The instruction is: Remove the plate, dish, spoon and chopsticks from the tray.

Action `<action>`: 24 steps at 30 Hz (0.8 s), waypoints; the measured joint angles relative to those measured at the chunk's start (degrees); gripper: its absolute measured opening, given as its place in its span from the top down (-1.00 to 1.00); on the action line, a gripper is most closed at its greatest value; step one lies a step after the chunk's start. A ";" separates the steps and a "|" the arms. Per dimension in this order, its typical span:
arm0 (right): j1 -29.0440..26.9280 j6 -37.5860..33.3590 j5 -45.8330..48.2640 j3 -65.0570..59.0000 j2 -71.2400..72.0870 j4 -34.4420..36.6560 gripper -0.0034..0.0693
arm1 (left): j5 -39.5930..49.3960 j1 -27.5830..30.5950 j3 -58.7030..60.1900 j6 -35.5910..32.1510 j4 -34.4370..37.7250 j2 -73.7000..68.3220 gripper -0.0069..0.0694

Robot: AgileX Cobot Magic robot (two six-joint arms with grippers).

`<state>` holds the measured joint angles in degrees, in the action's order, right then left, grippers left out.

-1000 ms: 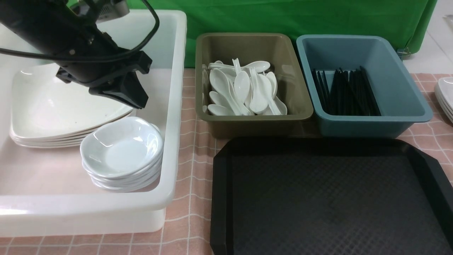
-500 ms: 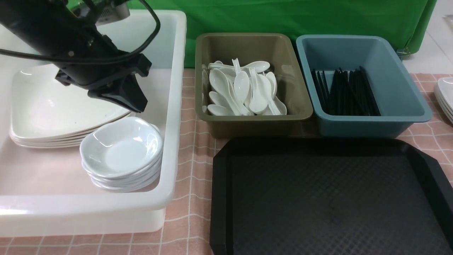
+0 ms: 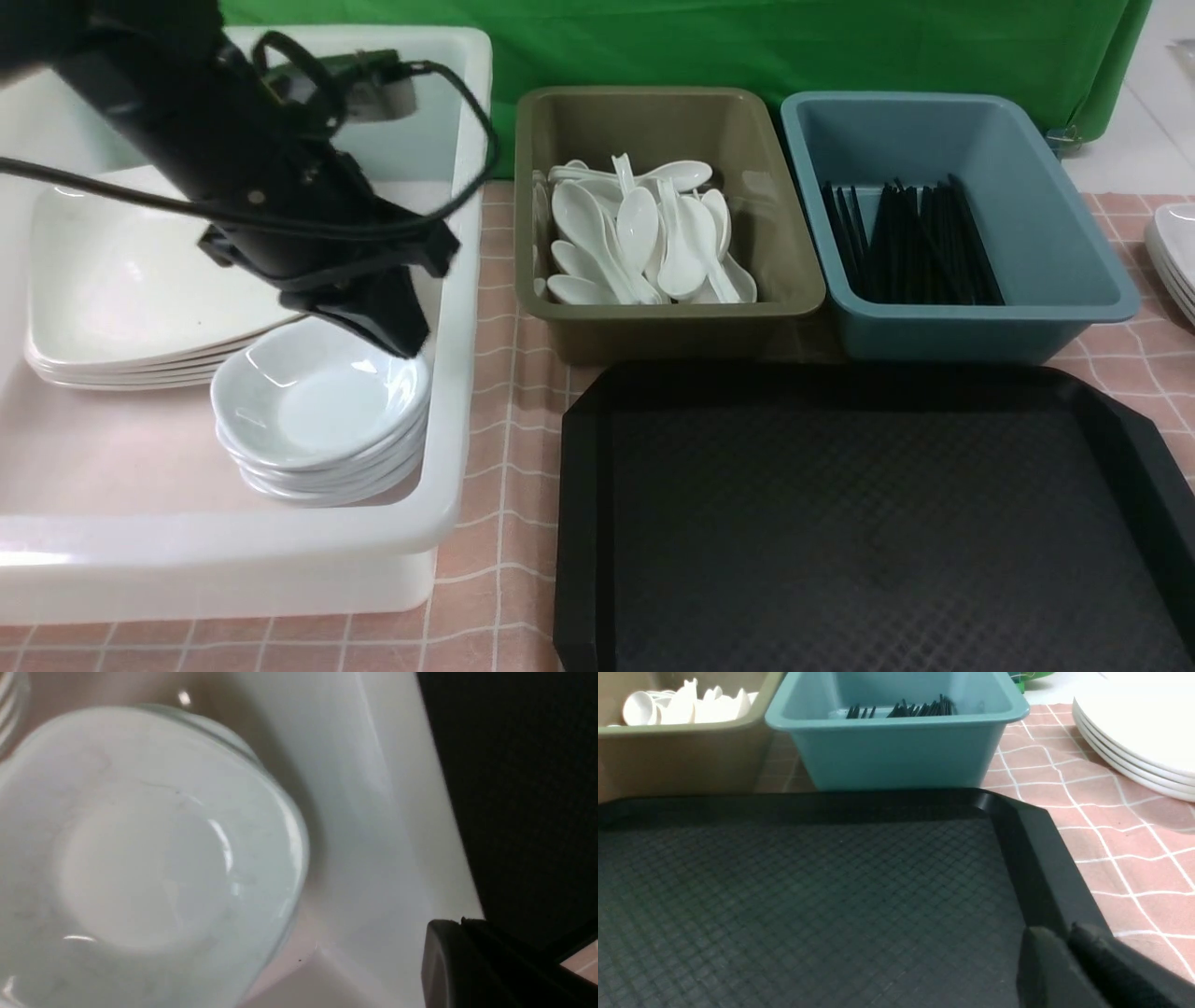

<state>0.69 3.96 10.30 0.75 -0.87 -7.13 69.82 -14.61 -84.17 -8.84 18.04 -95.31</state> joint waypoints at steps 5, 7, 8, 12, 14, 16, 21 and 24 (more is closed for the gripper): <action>0.00 0.00 0.00 0.00 0.00 -0.06 0.51 | -0.05 -6.92 0.93 0.11 -0.27 3.44 0.83; 0.00 0.00 0.00 0.00 0.00 -0.06 0.49 | -0.20 -11.28 3.04 -0.18 -0.68 7.61 0.83; 0.00 0.00 0.00 0.00 0.00 -0.06 0.49 | -0.20 -12.96 4.22 -0.36 -1.41 9.00 0.83; 0.00 0.05 0.00 0.00 0.00 -0.06 0.47 | -0.14 -17.45 10.45 -0.51 -5.10 17.25 0.83; 0.00 0.05 0.00 0.00 0.00 -0.06 0.46 | -1.73 -18.06 14.46 -0.50 -5.41 21.97 0.83; 0.00 0.05 0.00 0.00 0.00 -0.06 0.44 | -6.76 -18.12 19.95 0.16 -5.09 27.80 0.83; 0.00 0.05 0.00 0.00 0.00 -0.11 0.39 | -28.34 -18.12 37.42 0.57 -0.29 42.34 0.83; 0.00 0.05 0.00 0.00 0.00 -0.11 0.37 | -44.73 -18.12 47.40 0.69 5.40 50.31 0.83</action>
<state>0.69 4.01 10.30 0.75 -0.87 -7.24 25.09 -32.73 -36.77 -8.15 23.44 -45.01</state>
